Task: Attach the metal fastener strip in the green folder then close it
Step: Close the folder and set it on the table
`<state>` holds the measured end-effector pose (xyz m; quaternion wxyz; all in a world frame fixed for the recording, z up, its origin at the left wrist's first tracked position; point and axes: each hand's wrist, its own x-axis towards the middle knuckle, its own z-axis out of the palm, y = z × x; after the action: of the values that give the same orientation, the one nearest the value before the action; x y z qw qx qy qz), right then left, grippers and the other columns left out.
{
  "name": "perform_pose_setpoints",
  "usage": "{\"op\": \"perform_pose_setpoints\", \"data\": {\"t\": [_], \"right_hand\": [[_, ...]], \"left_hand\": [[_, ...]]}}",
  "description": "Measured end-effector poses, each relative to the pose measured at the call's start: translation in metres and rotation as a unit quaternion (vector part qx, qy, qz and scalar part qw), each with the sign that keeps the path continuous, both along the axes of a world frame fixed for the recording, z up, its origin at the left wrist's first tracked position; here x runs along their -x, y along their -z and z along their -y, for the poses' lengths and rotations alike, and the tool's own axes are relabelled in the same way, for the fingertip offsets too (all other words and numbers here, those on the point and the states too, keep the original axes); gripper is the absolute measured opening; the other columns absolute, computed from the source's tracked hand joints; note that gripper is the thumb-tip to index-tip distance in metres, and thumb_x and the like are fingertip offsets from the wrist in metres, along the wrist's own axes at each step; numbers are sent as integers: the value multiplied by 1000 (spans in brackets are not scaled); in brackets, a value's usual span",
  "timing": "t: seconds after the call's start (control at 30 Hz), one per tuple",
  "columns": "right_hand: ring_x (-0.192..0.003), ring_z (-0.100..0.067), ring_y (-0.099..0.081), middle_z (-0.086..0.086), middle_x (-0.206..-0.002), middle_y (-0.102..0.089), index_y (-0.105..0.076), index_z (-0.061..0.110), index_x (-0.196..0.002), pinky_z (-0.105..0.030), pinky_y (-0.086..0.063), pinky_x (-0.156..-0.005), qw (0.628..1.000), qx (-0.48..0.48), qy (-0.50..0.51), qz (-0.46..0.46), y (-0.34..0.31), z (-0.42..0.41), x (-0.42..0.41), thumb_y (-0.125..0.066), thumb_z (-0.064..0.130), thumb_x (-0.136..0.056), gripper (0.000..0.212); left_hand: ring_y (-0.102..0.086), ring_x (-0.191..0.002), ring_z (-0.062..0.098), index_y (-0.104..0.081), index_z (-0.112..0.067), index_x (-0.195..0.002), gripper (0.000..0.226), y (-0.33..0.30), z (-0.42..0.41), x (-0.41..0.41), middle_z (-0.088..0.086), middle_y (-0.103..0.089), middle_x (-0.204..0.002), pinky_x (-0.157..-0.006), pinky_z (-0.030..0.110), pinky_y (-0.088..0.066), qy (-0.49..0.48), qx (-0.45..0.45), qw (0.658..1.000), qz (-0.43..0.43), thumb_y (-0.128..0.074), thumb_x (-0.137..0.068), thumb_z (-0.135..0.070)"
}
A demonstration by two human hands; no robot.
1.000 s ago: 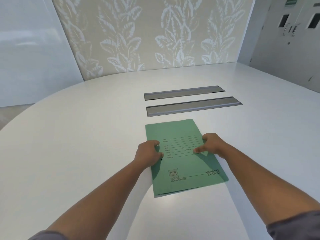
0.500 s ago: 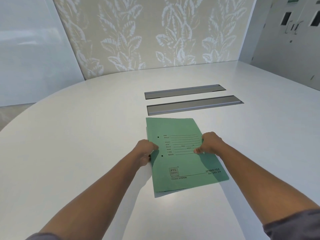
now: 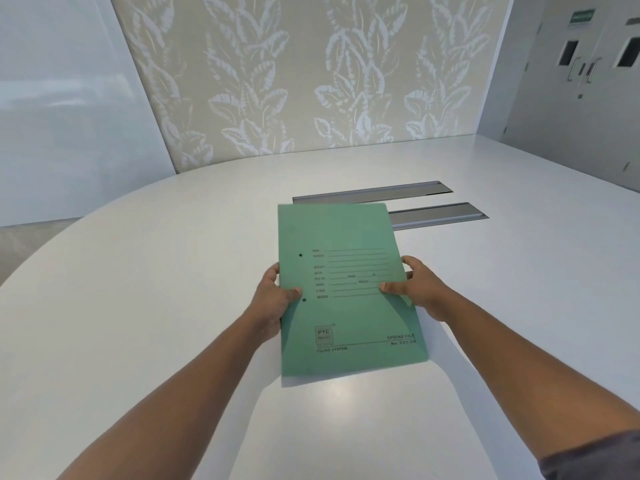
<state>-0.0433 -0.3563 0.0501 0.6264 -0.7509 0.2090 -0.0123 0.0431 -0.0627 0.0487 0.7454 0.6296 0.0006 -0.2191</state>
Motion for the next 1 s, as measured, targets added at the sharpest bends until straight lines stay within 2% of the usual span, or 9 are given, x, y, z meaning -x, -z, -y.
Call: {"op": "perform_pose_setpoints", "data": {"t": [0.1,0.17,0.27,0.37,0.53,0.7,0.77,0.9,1.0], "right_hand": [[-105,-31,-73,-9,-119,-74,-46,25,-141,-53,-57,-89,992,-113,-56,11,-5,-7,-1,-83,10,-80,73],[-112,-37,-69,-12,-125,-72,-51,19,-138,-58,-54,-94,977,-179,-110,21,-6,-15,-2,-76,2,-85,62],[-113,-41,-66,-18,-129,-68,-57,14,-135,-60,-54,-93,963,-210,-167,35,-7,-31,-7,-67,-1,-90,49],[-117,-45,-63,-20,-130,-67,-56,10,-135,-69,-46,-99,966,-224,-123,50,-9,-48,-20,-64,-3,-91,47],[-110,-42,-67,-16,-122,-73,-60,11,-129,-66,-52,-93,977,-194,-68,51,-15,-74,-49,-64,-6,-90,43],[-111,-41,-68,-13,-119,-74,-61,14,-128,-60,-58,-87,981,-180,-42,50,-23,-89,-86,-64,-5,-91,41],[-109,-39,-69,-12,-118,-74,-61,15,-128,-57,-59,-83,983,-174,-41,48,-24,-93,-104,-64,-5,-91,42],[-96,-31,-73,-10,-114,-75,-59,16,-126,-50,-62,-77,990,-131,-36,47,-24,-105,-142,-68,-1,-90,40],[-99,-26,-72,-6,-115,-73,-56,17,-123,-50,-60,-88,995,-55,-32,73,-20,-113,-170,-73,5,-88,40]], "left_hand": [[-75,-84,37,-49,-27,-134,61,-15,-14,-15,12,-78,-103,-62,50,-60,-15,14,999,28,-58,-91,15],[-75,-84,37,-50,-26,-134,60,-25,-23,-26,12,-77,-105,-64,51,-60,-26,24,999,41,-57,-91,15],[-75,-84,37,-53,-26,-131,57,-37,-37,-40,14,-76,-108,-65,53,-60,-38,33,997,57,-57,-91,15],[-75,-84,36,-55,-24,-131,52,-44,-50,-52,14,-76,-110,-66,52,-60,-58,38,996,58,-60,-92,10],[-76,-86,33,-59,-15,-129,33,-49,-72,-66,13,-77,-109,-66,47,-61,-77,37,996,40,-63,-97,-7],[-70,-110,37,-59,-26,-133,41,-36,-92,-72,9,-72,-123,-88,58,-57,11,-4,999,32,-61,-98,-5],[-69,-112,36,-57,-30,-134,45,-29,-97,-80,6,-72,-124,-91,59,-56,14,-15,999,34,-58,-99,-2],[-73,-101,29,-59,-33,-128,44,-22,-97,-106,2,-75,-117,-79,49,-61,-71,-53,994,63,-54,-101,1],[-75,-95,23,-62,-40,-113,44,-20,-94,-130,-5,-75,-111,-66,39,-61,-120,-88,984,97,-53,-100,1]]}}
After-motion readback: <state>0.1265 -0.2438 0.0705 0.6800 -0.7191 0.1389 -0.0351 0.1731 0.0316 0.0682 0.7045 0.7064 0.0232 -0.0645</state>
